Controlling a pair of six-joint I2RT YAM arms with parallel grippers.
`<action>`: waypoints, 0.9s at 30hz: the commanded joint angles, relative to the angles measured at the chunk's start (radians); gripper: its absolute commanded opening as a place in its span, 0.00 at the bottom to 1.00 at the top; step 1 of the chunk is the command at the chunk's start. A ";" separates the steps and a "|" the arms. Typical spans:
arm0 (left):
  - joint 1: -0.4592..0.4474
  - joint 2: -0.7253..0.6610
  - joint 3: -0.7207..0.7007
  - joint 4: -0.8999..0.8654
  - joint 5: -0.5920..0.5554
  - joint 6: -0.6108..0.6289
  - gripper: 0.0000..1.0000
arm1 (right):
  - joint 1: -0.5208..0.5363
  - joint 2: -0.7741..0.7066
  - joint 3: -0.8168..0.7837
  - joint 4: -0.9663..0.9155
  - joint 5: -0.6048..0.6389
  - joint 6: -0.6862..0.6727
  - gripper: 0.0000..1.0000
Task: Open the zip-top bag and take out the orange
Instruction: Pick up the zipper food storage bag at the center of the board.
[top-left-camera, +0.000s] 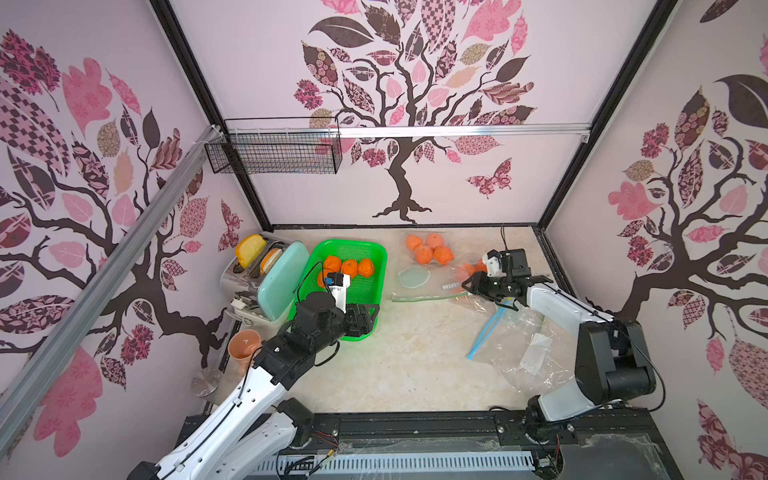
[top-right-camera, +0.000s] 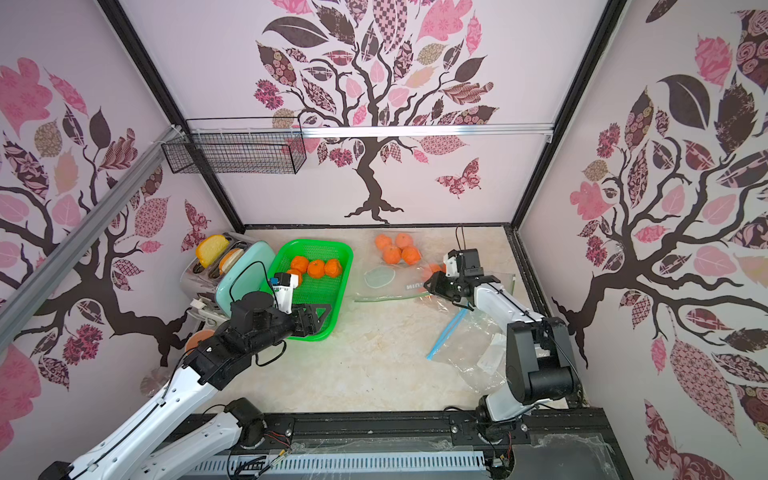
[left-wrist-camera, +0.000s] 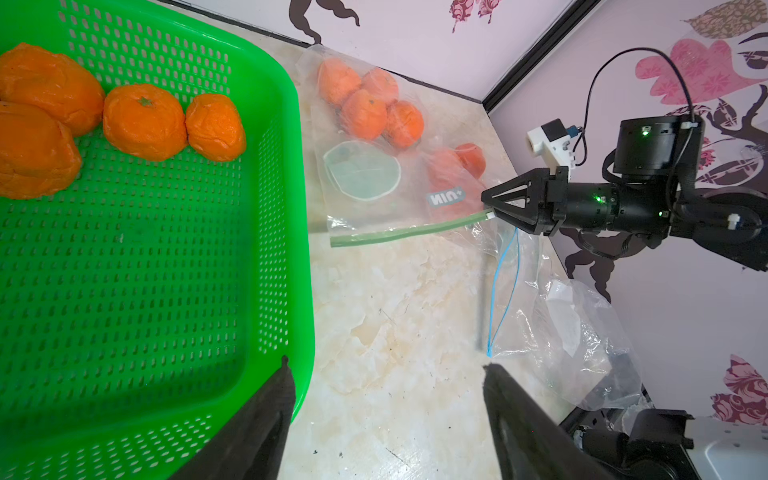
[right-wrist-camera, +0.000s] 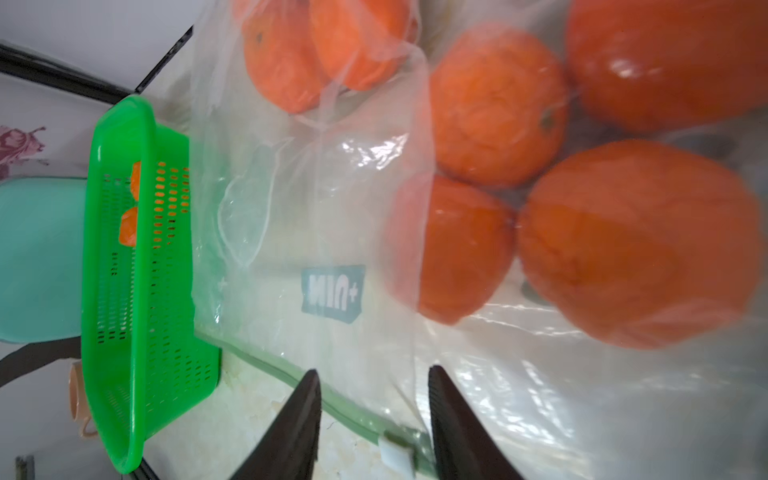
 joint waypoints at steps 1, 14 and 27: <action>-0.002 0.006 -0.004 0.008 -0.004 0.017 0.74 | 0.001 -0.007 -0.012 0.056 -0.039 0.039 0.37; -0.003 0.016 -0.001 0.007 -0.009 0.018 0.74 | 0.004 0.029 -0.061 0.118 -0.124 0.145 0.32; -0.004 0.021 0.003 0.004 -0.009 0.018 0.74 | 0.010 0.086 -0.097 0.152 -0.142 0.175 0.35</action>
